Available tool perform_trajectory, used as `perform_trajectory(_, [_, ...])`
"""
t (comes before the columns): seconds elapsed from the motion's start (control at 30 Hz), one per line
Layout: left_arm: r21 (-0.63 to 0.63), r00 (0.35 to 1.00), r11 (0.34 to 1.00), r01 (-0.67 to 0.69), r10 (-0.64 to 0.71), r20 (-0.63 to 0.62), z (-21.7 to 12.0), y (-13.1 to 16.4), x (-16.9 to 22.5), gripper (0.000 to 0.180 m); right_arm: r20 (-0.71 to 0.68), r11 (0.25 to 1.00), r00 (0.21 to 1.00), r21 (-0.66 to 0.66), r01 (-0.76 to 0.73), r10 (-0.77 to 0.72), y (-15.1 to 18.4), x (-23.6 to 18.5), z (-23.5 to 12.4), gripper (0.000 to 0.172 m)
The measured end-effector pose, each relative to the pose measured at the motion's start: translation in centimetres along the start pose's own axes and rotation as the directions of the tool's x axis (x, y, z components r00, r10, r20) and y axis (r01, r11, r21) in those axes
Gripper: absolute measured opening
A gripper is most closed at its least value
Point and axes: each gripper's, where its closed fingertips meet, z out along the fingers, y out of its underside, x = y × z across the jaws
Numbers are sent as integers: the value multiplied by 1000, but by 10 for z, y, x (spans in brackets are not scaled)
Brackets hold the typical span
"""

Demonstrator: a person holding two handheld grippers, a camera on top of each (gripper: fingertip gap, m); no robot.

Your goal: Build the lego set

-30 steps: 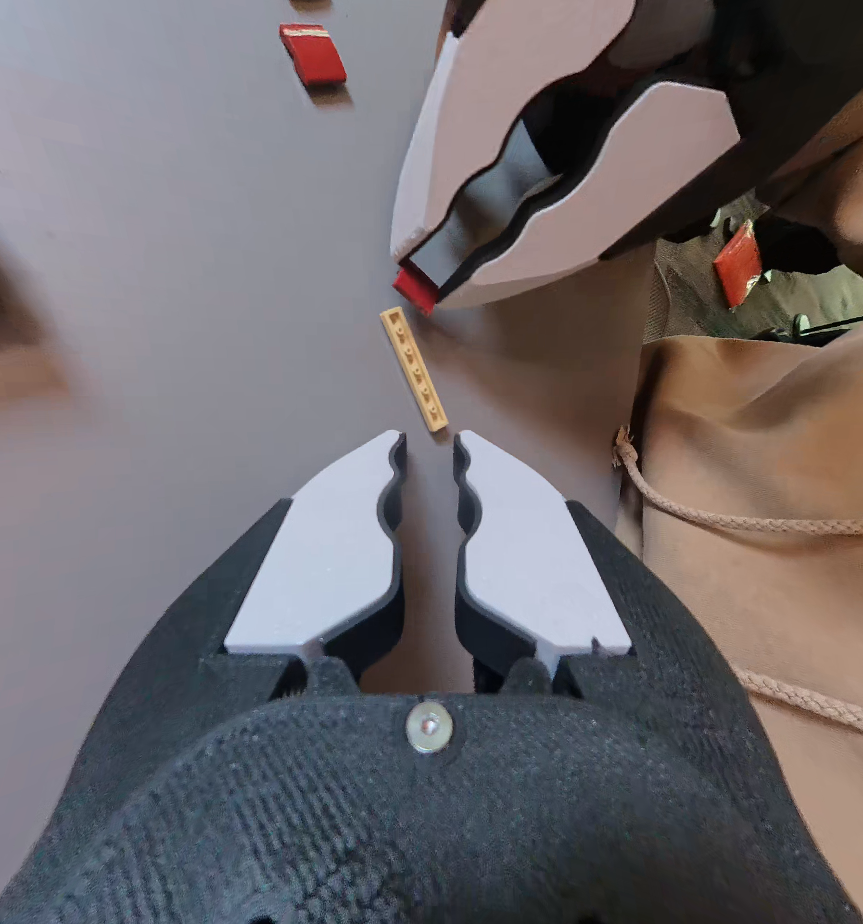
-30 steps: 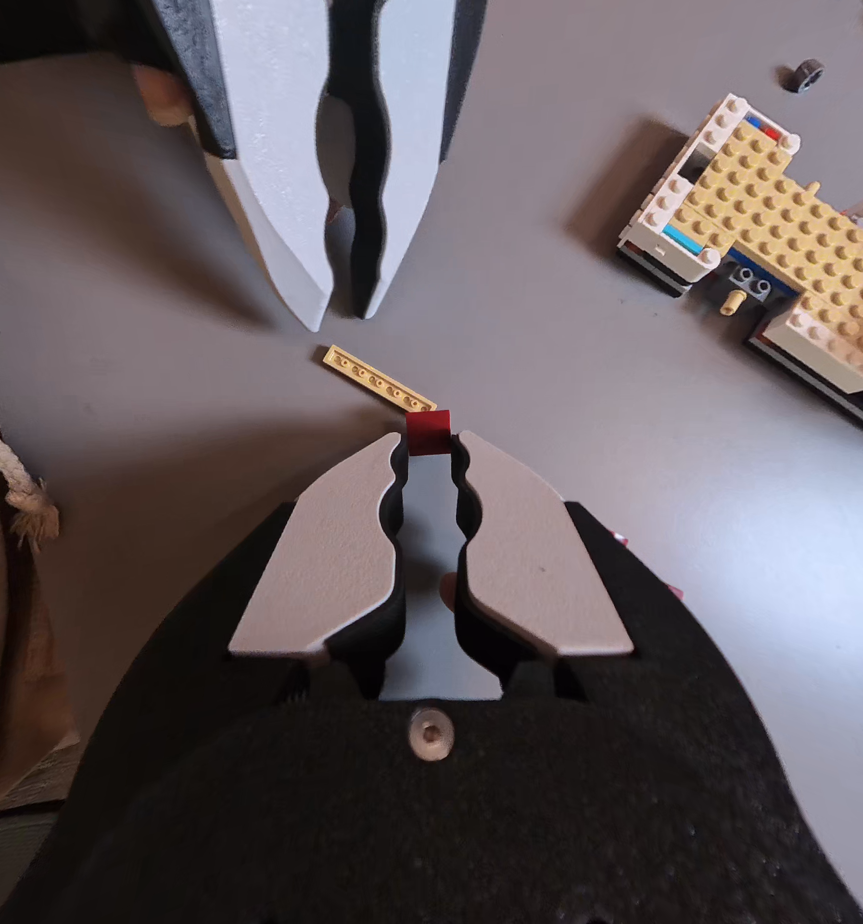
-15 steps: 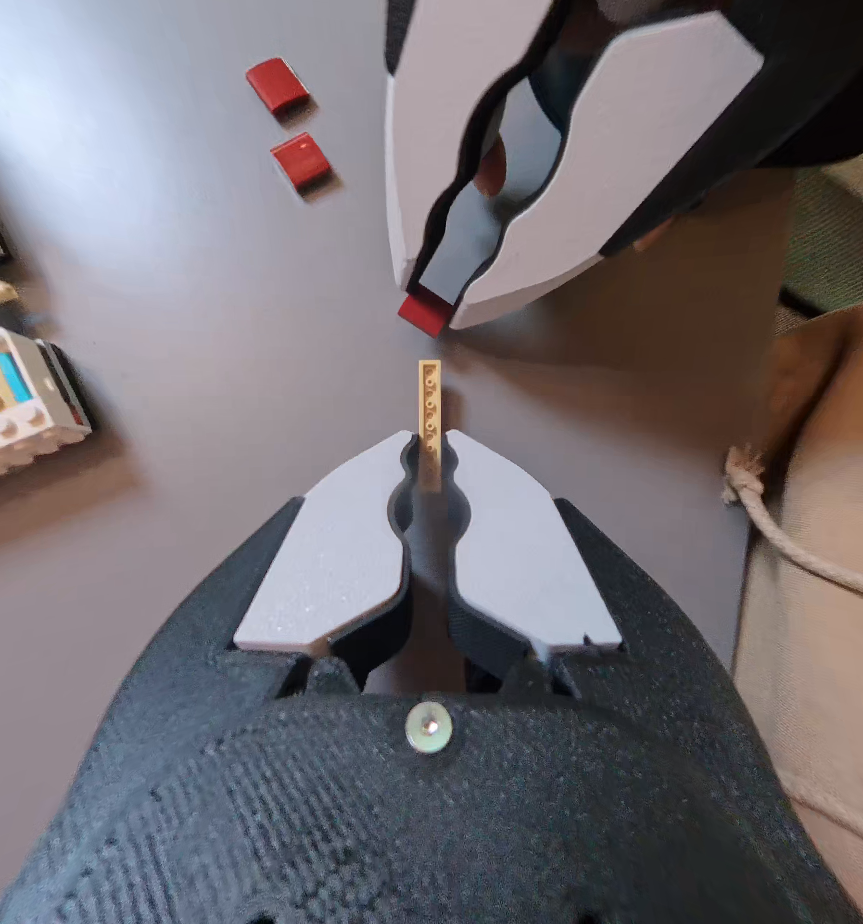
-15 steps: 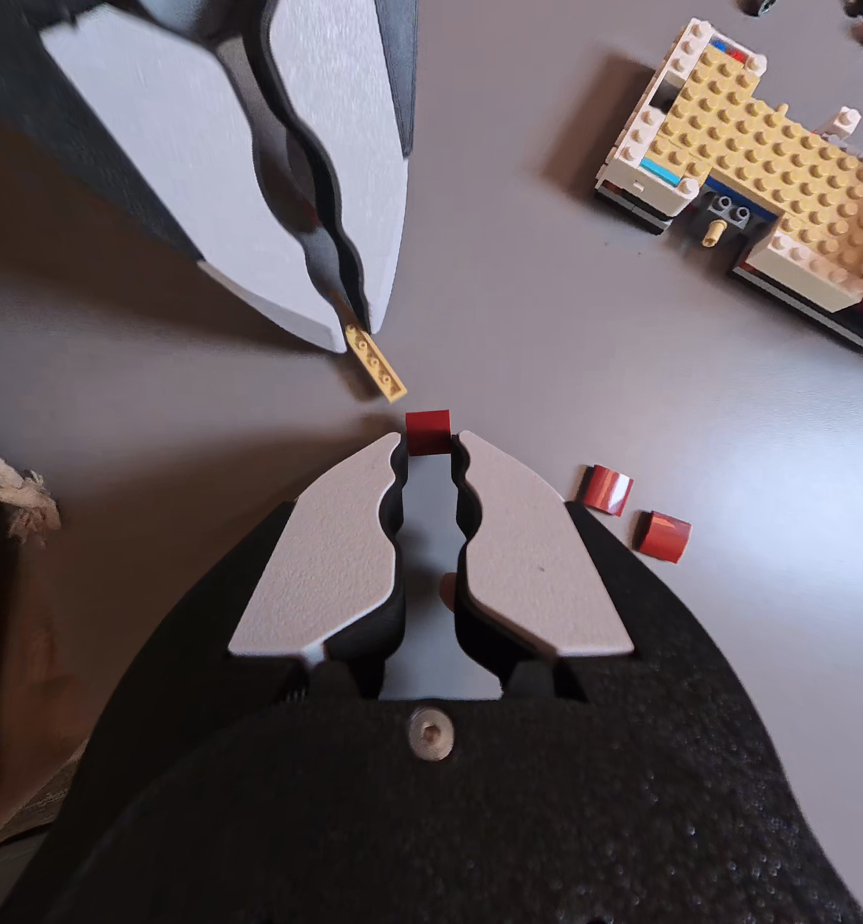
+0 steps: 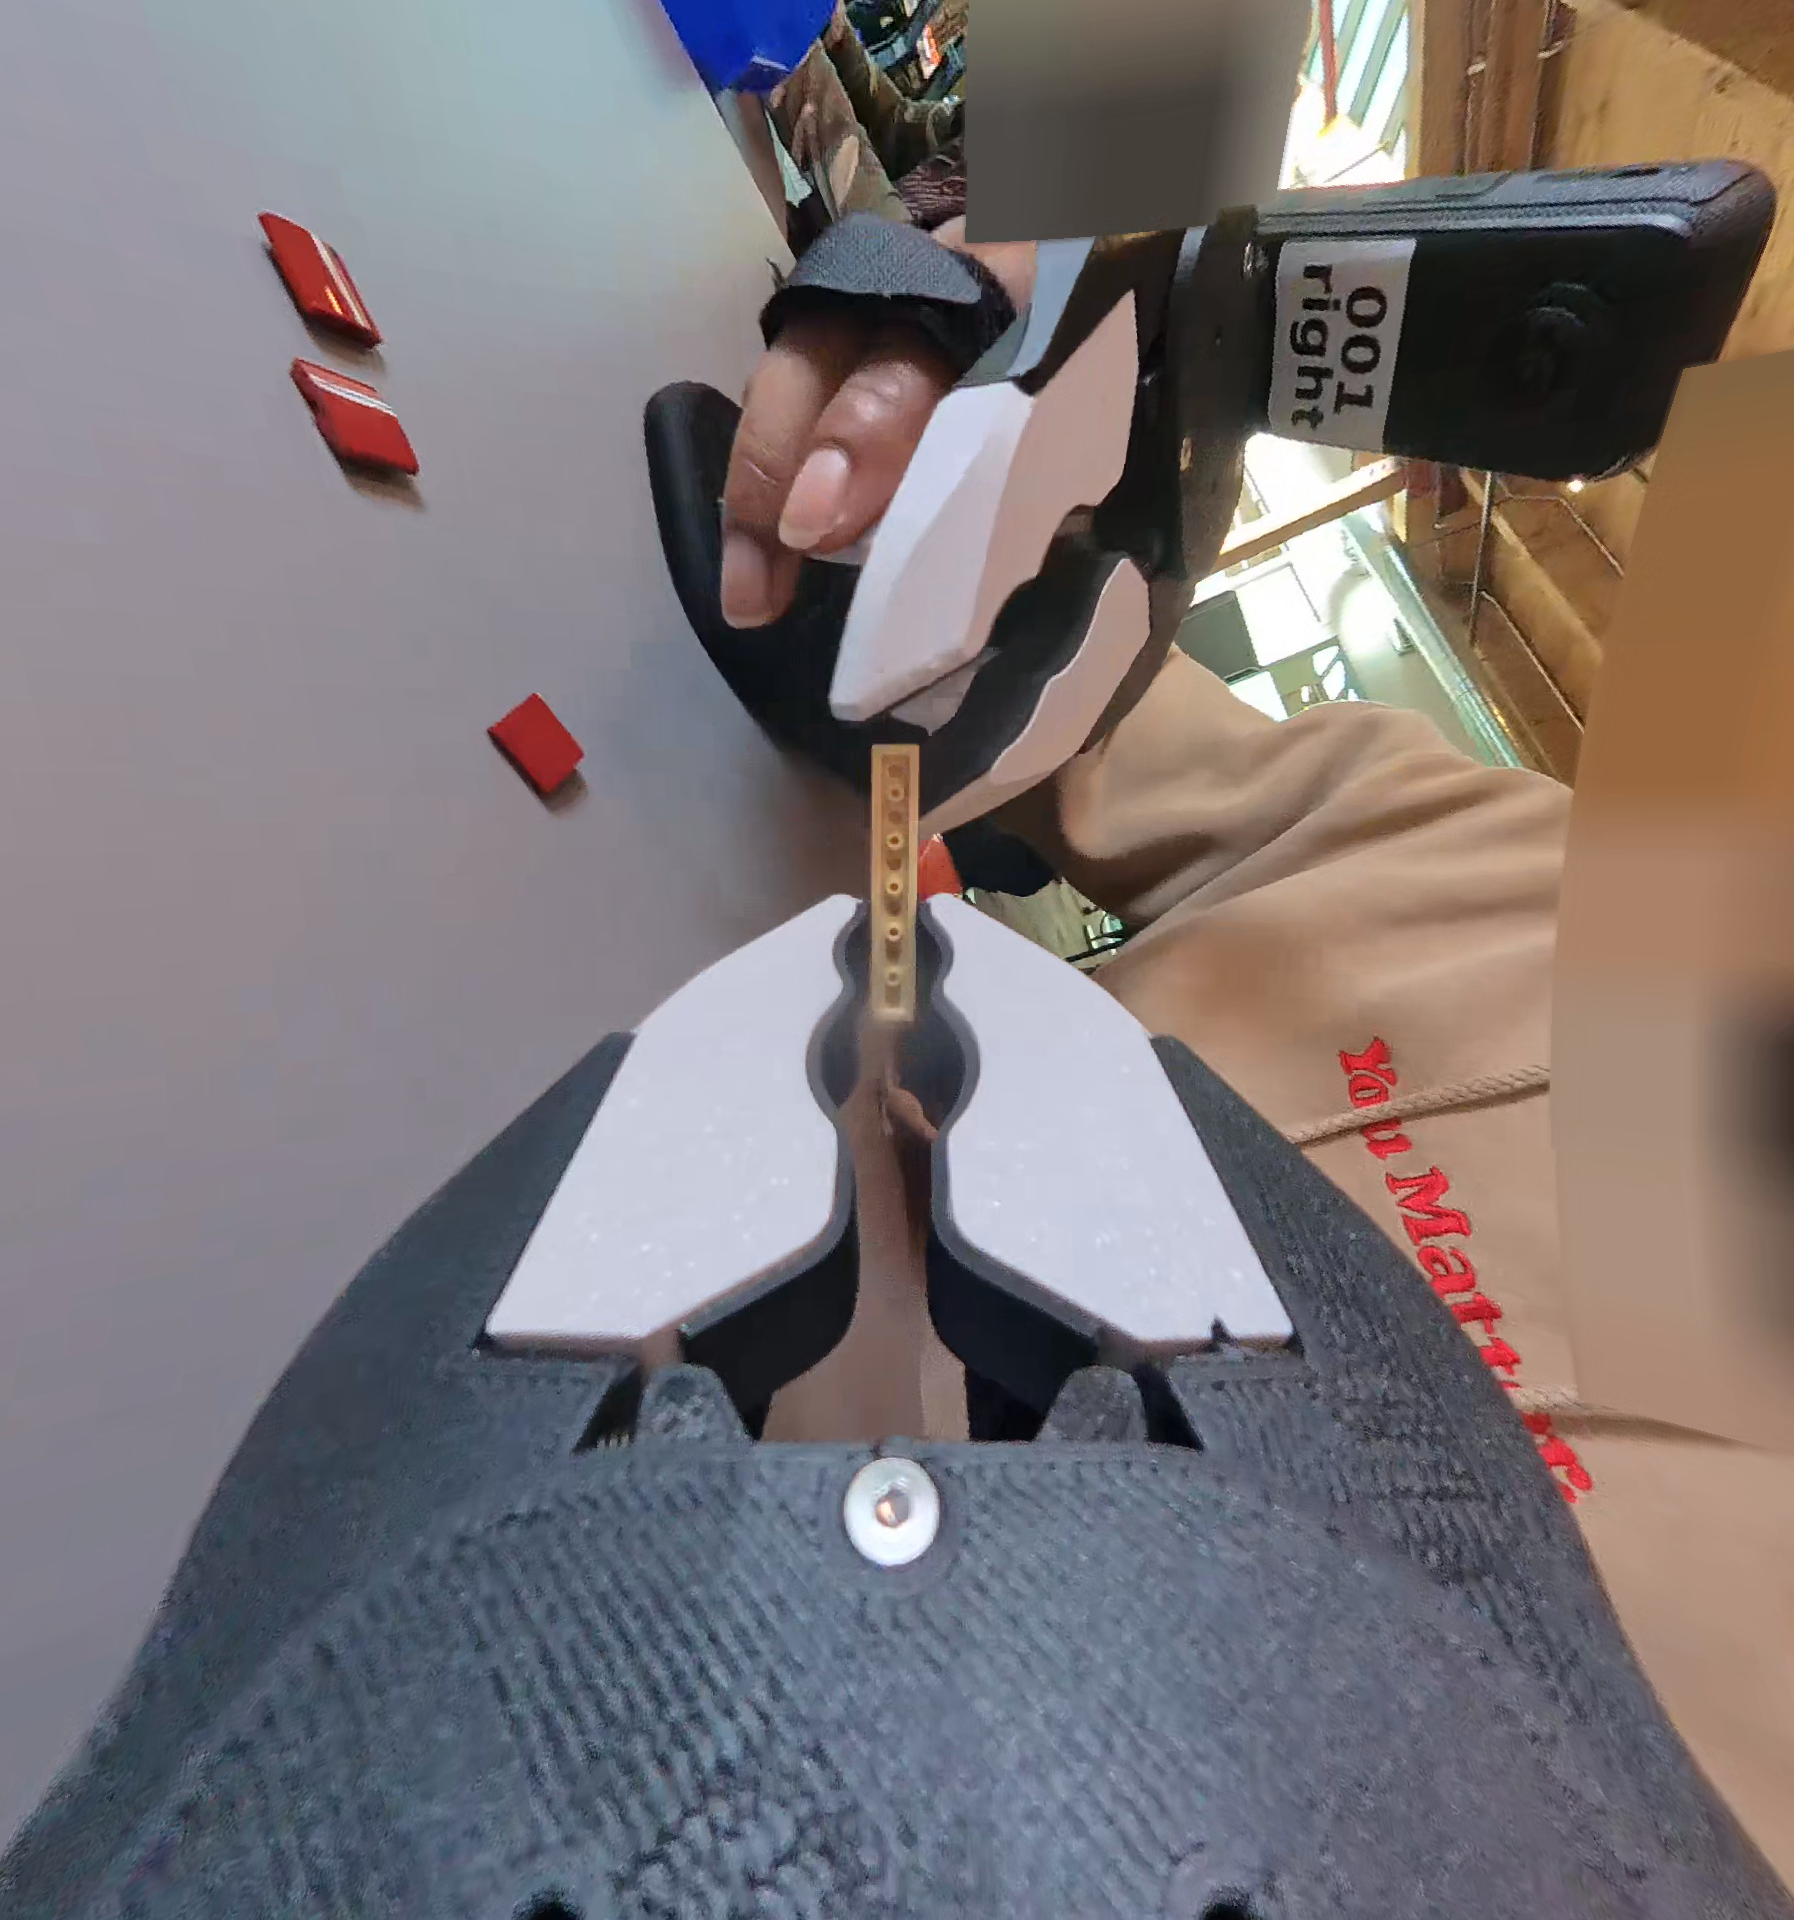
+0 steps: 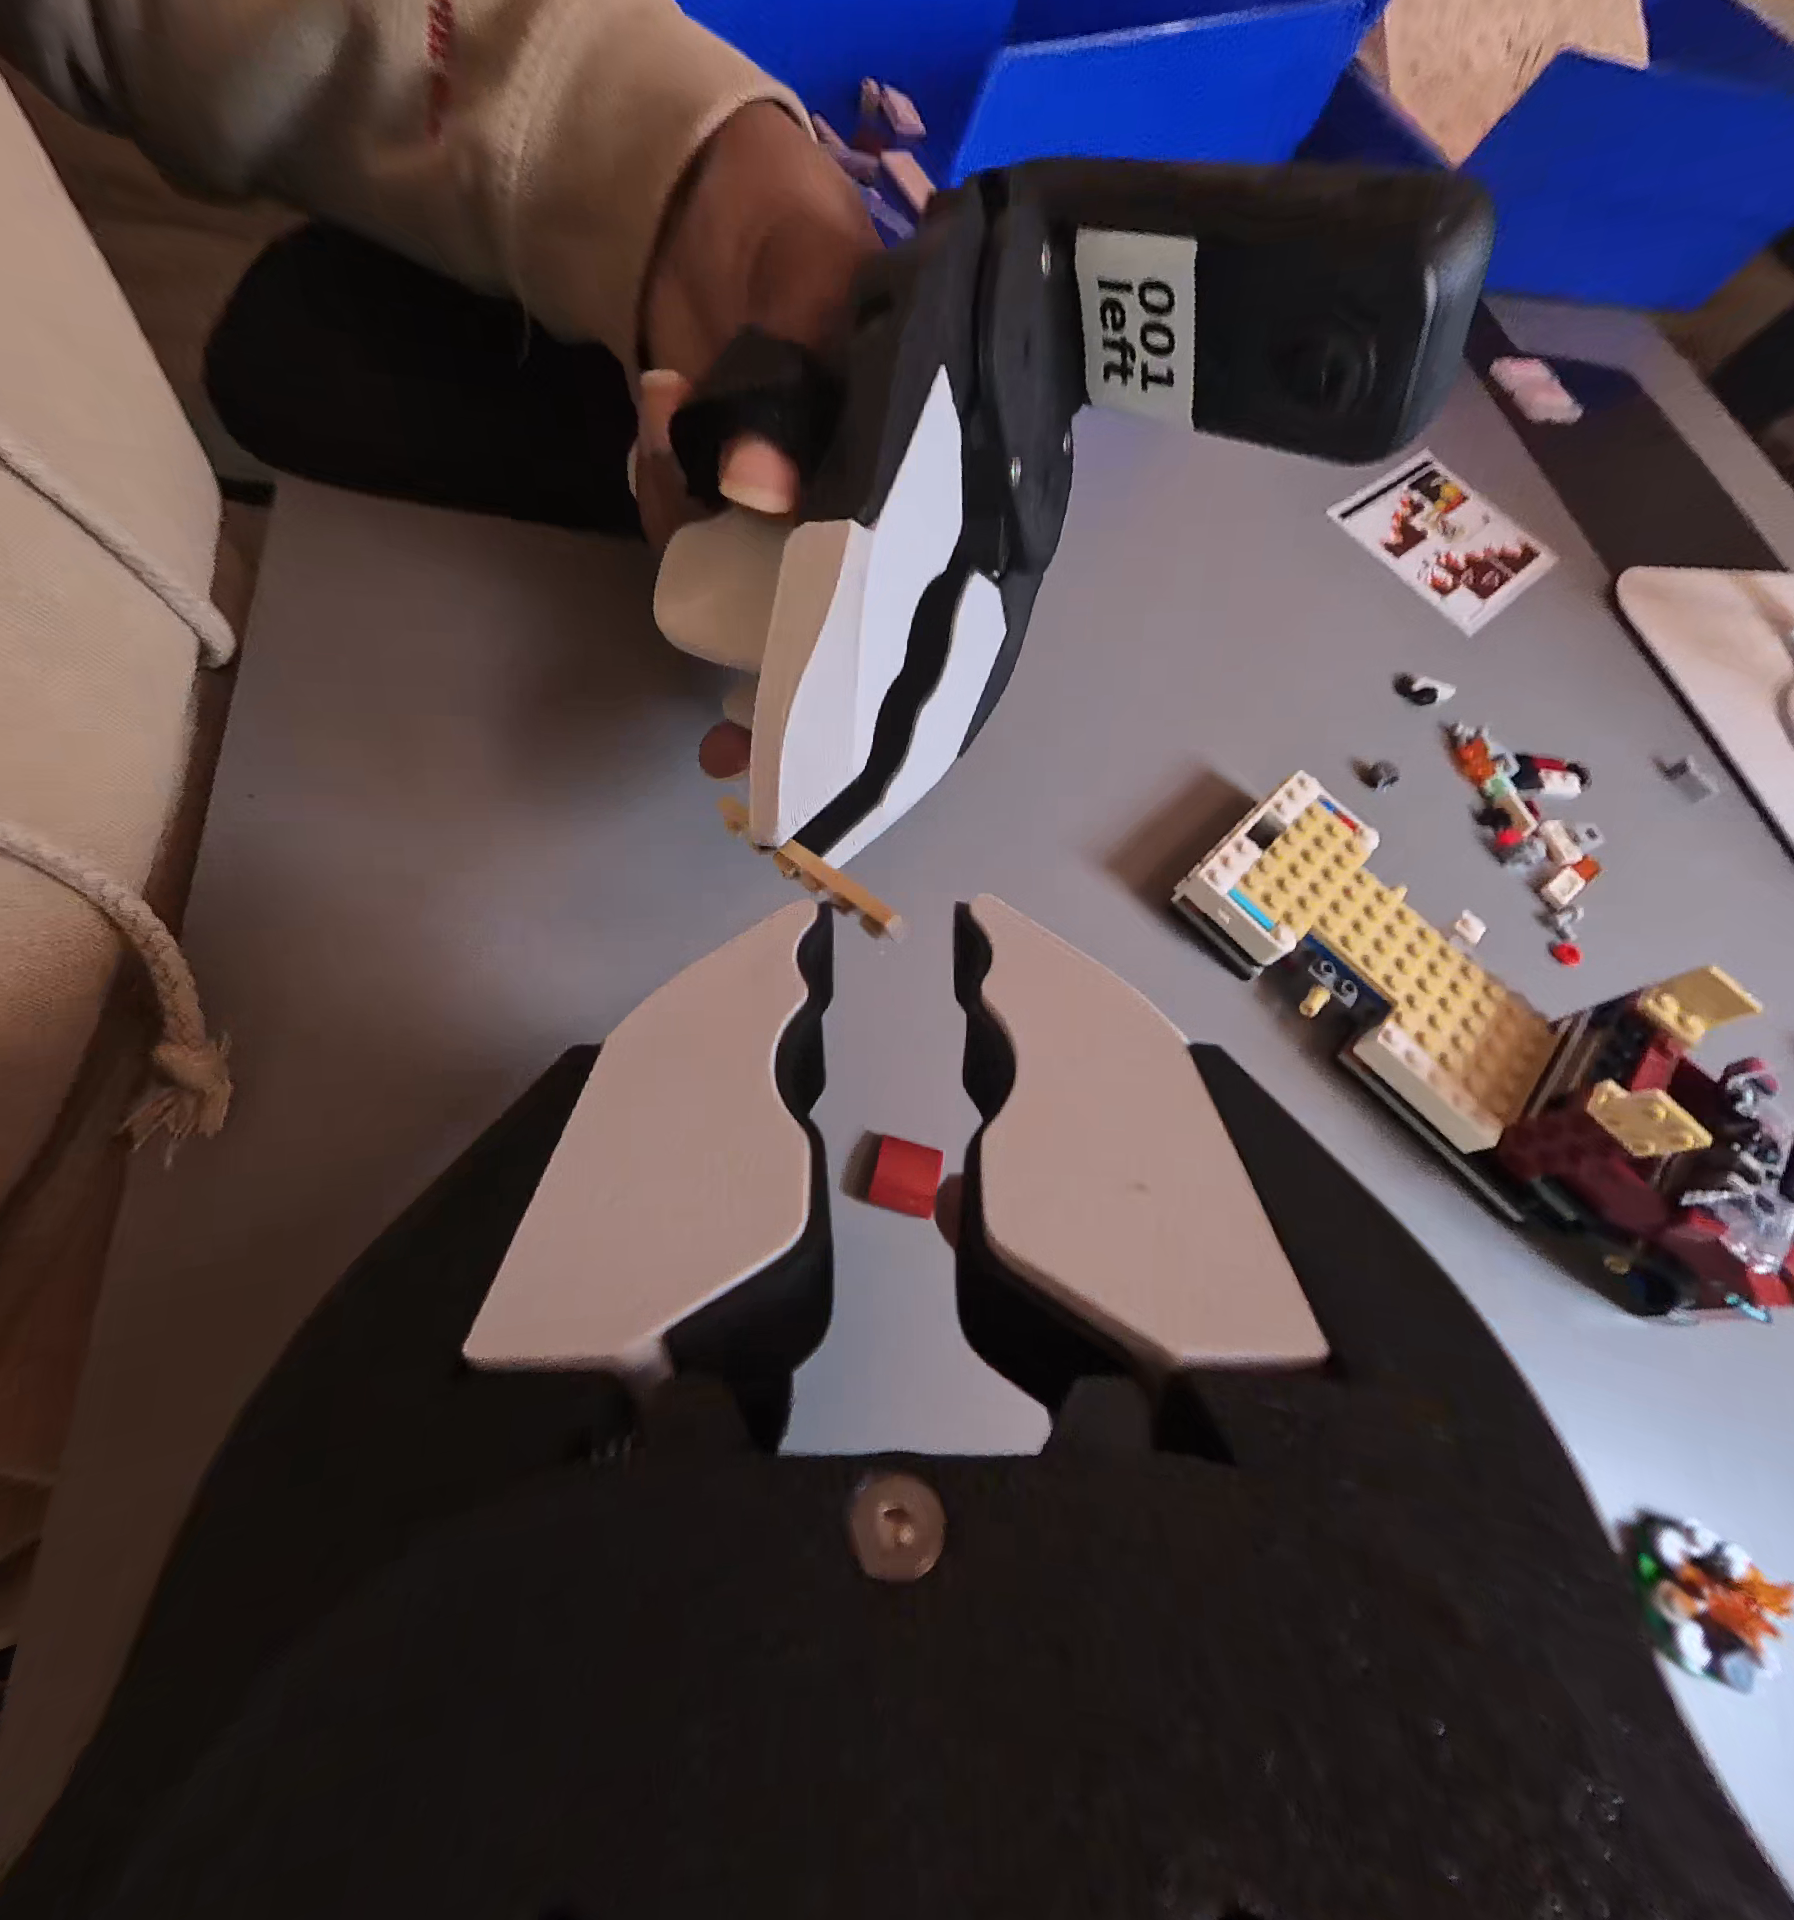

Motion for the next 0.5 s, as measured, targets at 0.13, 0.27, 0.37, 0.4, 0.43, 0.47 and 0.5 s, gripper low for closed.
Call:
perform_trajectory(0.13, [1,1000,1000,-13,13,-5,-2,1,-1,8,69,1000,997,-26,-16,17,3,-4,0,9])
perform_trajectory(0.27, [6,988,992,-123,122,95,-8,-2,-9,8,126,978,971,-71,-198,206,11,-1,3,7])
perform_trajectory(0.37, [-63,904,938,-341,346,253,-16,-4,-20,20,158,874,860,-140,-466,484,21,-1,7,7])
perform_trajectory(0.4, [-111,853,901,-420,434,291,-18,-2,-22,24,165,807,790,-152,-571,591,23,0,9,7])
perform_trajectory(0.43, [-158,802,863,-480,505,321,-19,-1,-24,26,181,731,708,-166,-662,682,24,1,10,7])
perform_trajectory(0.47, [-210,744,823,-528,567,354,-19,1,-28,28,184,664,638,-176,-727,748,25,4,12,7])
perform_trajectory(0.5, [-256,671,776,-576,628,395,-20,-1,-33,28,175,619,594,-182,-764,785,28,7,14,7])
